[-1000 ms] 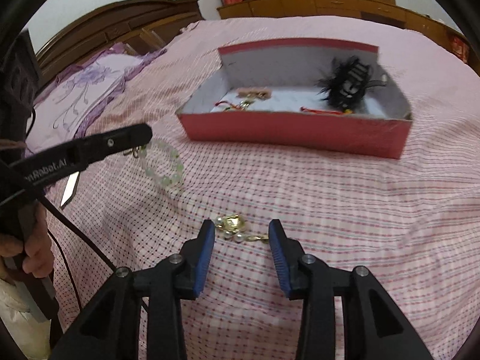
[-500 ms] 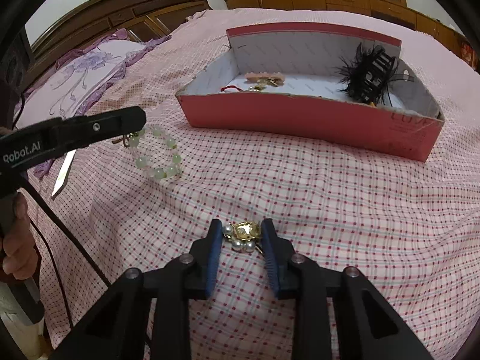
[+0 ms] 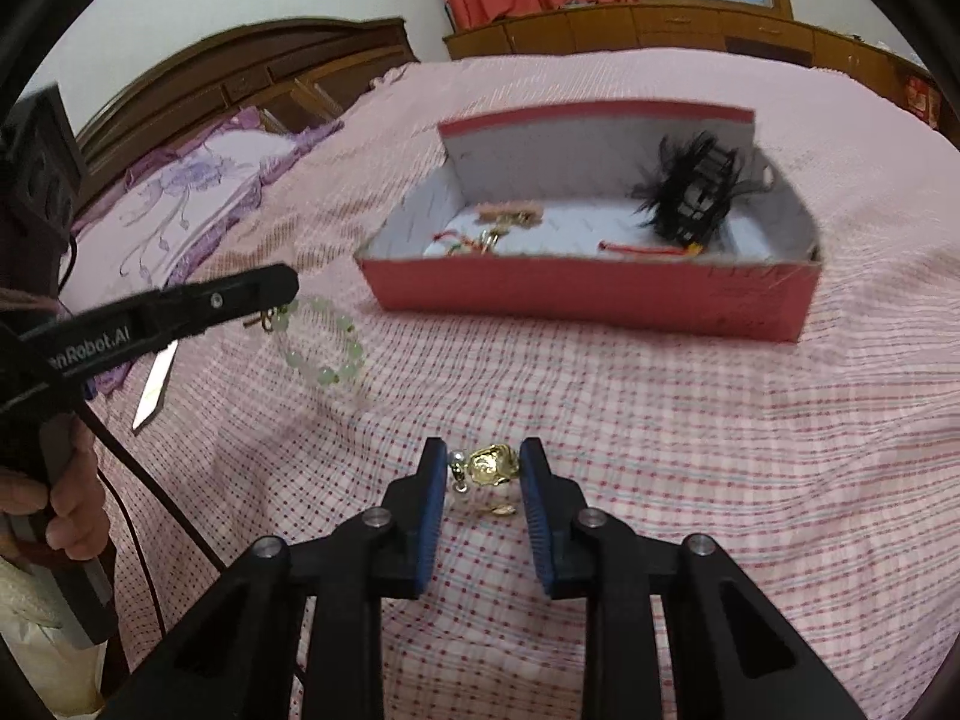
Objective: Organize jewelry
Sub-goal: 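Grasp the clear bead bracelet with the left gripper while the right grasps the gold pendant, then carry the bracelet and gold pendant into the shoebox and open both grippers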
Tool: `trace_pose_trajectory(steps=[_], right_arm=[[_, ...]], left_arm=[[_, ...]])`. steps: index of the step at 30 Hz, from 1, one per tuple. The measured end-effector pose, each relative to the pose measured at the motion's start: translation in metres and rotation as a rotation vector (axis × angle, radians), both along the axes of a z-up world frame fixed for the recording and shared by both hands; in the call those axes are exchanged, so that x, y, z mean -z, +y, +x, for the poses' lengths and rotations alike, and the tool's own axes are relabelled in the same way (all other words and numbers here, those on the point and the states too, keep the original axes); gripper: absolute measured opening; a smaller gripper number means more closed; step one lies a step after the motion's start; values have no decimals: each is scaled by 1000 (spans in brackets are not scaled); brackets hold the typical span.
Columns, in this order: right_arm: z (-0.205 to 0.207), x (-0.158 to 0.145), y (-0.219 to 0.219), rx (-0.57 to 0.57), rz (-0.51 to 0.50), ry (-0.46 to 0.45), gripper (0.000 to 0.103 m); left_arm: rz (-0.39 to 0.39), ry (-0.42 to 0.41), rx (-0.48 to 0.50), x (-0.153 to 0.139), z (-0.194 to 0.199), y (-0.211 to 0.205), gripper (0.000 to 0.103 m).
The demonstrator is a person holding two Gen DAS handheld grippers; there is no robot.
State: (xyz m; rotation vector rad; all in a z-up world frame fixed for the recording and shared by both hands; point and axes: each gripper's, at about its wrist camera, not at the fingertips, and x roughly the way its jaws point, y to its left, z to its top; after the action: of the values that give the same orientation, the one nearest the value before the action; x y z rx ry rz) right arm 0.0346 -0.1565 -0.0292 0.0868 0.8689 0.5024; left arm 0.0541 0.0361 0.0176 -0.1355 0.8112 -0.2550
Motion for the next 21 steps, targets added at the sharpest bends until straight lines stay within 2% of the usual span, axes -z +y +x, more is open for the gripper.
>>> trace_pose_trajectory(steps=[14, 21], right_arm=[[6, -45, -32, 70, 46, -155, 27], [18, -62, -38, 93, 57, -223, 27]], left_arm=[[-11, -83, -20, -18, 6, -13, 2], [19, -165, -48, -25, 16, -26, 2]])
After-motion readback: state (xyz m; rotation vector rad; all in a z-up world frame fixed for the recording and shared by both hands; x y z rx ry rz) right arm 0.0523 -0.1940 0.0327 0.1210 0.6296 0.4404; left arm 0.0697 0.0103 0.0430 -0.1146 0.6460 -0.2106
